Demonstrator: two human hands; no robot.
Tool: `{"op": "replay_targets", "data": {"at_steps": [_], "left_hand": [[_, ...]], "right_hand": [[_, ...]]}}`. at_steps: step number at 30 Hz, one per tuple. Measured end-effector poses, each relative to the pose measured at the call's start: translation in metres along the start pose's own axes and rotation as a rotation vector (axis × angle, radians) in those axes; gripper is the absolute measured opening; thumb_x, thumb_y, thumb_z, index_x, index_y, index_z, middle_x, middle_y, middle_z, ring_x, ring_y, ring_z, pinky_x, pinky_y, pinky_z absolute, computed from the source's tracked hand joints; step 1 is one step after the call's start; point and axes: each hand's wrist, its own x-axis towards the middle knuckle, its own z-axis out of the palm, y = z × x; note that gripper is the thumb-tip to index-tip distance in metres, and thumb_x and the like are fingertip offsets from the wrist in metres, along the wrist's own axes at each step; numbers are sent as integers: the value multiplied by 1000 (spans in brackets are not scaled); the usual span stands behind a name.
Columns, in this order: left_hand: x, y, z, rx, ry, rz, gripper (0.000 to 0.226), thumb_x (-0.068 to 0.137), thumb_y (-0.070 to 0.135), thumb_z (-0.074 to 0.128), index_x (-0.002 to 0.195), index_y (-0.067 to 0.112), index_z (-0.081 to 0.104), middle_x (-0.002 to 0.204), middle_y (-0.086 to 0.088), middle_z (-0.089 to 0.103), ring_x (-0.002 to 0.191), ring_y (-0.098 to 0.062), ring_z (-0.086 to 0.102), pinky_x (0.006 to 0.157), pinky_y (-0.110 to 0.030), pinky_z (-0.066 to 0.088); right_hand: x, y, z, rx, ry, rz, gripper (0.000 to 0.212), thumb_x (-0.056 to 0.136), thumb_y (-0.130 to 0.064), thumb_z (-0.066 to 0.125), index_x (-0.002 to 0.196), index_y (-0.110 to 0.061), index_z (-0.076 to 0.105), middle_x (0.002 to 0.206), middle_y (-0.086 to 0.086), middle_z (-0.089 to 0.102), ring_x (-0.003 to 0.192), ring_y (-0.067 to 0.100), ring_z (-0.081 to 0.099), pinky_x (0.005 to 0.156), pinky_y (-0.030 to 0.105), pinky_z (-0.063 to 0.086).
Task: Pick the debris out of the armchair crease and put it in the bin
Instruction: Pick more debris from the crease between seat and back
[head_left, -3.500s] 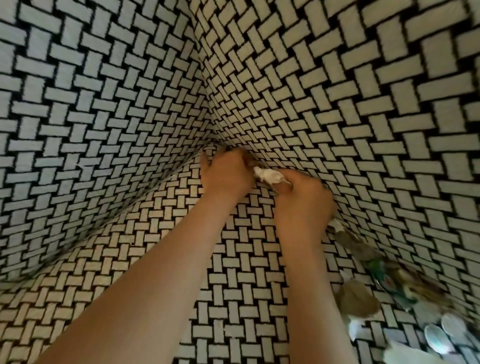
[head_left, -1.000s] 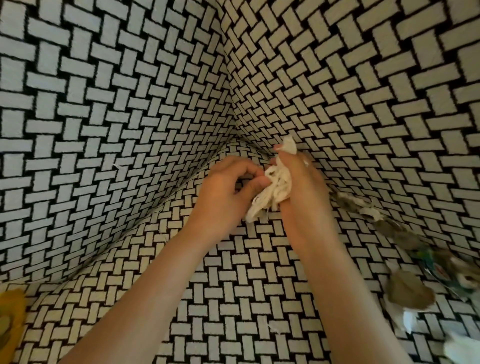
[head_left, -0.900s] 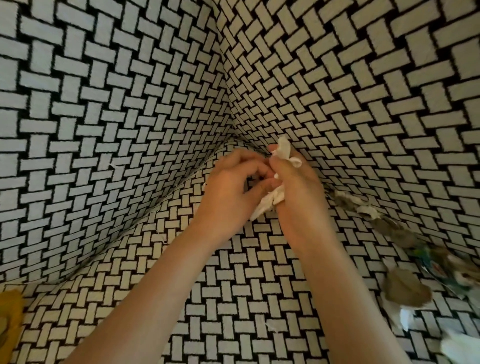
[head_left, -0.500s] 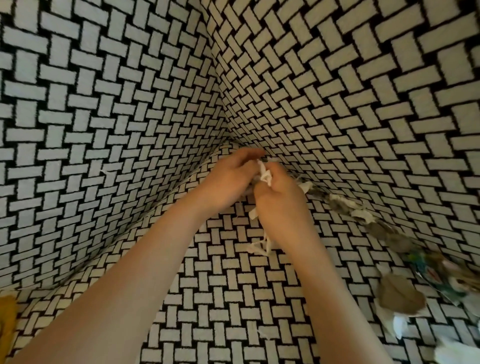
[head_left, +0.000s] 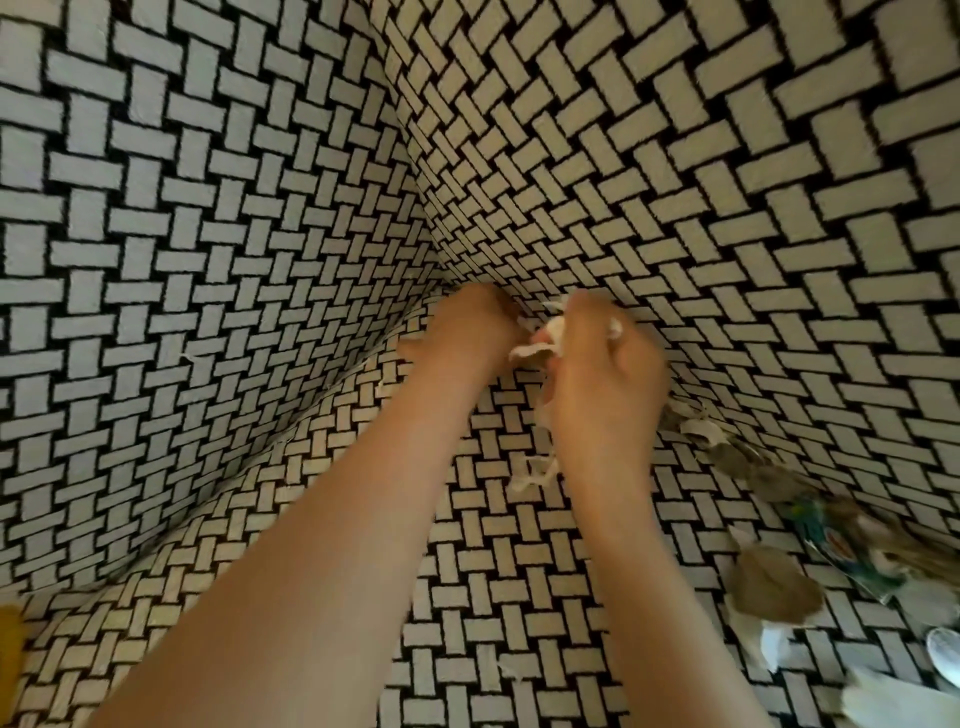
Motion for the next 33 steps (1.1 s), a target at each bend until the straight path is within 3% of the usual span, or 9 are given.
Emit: {"op": "replay_targets", "data": {"at_steps": [3,5,9,13,17,23,27,30,33], "left_hand": [[-12,-3,15,-14,180,37,7,84,32,59,91,30,60,98,4,59,108,-20,50,104,-52,20],[-14,-13,18,-147,213,142,6,83,30,62,79,32,58,81,8,58,93,-15,53,100,-42,30],[-16,-37,2,-446,-20,235,19,74,17,76,66,25,60,70,11,60,70,-2,58,75,-20,49],[-23,-50,-16,-524,-139,212,22,70,6,76,64,17,58,75,8,67,70,2,60,59,-2,46],[-36,-64,-37,-398,-251,175,16,66,12,79,65,18,64,93,5,70,92,-7,62,70,-8,46],[-61,-75,-31,-98,-166,318,16,61,9,83,63,15,68,82,15,64,77,9,57,67,2,40],[-62,-73,-27,-30,-85,353,20,75,7,73,66,22,65,78,12,70,75,0,61,73,-10,46],[-60,-72,-25,-62,-84,339,21,76,16,74,67,30,59,80,13,65,83,-2,58,74,-9,43],[-54,-71,-21,-262,-20,299,22,83,15,65,84,36,57,89,1,61,89,-16,61,83,-31,52]], "right_hand": [[7,3,-9,-251,40,-107,37,96,-23,39,61,-28,51,53,-13,51,54,6,47,54,26,34],[7,5,-8,-570,-21,-143,31,97,-26,34,85,-21,62,77,-2,60,73,16,53,62,27,35],[-1,3,-5,-1060,-212,-163,36,96,-20,36,131,-20,45,138,-2,40,123,23,34,88,34,37],[-4,5,-2,-1179,-293,-148,36,91,-13,43,127,-15,48,140,4,29,129,26,25,102,41,27],[-3,9,0,-1235,-370,-102,38,97,-24,37,132,-11,40,140,10,30,130,29,22,104,46,22],[-2,5,4,-1087,-361,-151,44,87,1,47,129,-11,46,133,10,35,127,27,27,103,38,31],[2,11,3,-898,-339,-224,43,87,5,43,125,-12,54,126,10,43,122,24,36,98,27,37],[4,9,2,-539,-290,-222,36,87,3,45,111,-14,64,105,-1,53,96,8,49,77,4,37],[3,5,1,-252,-260,-172,33,84,3,47,96,-19,68,88,-13,54,80,-2,50,68,2,38]]}}
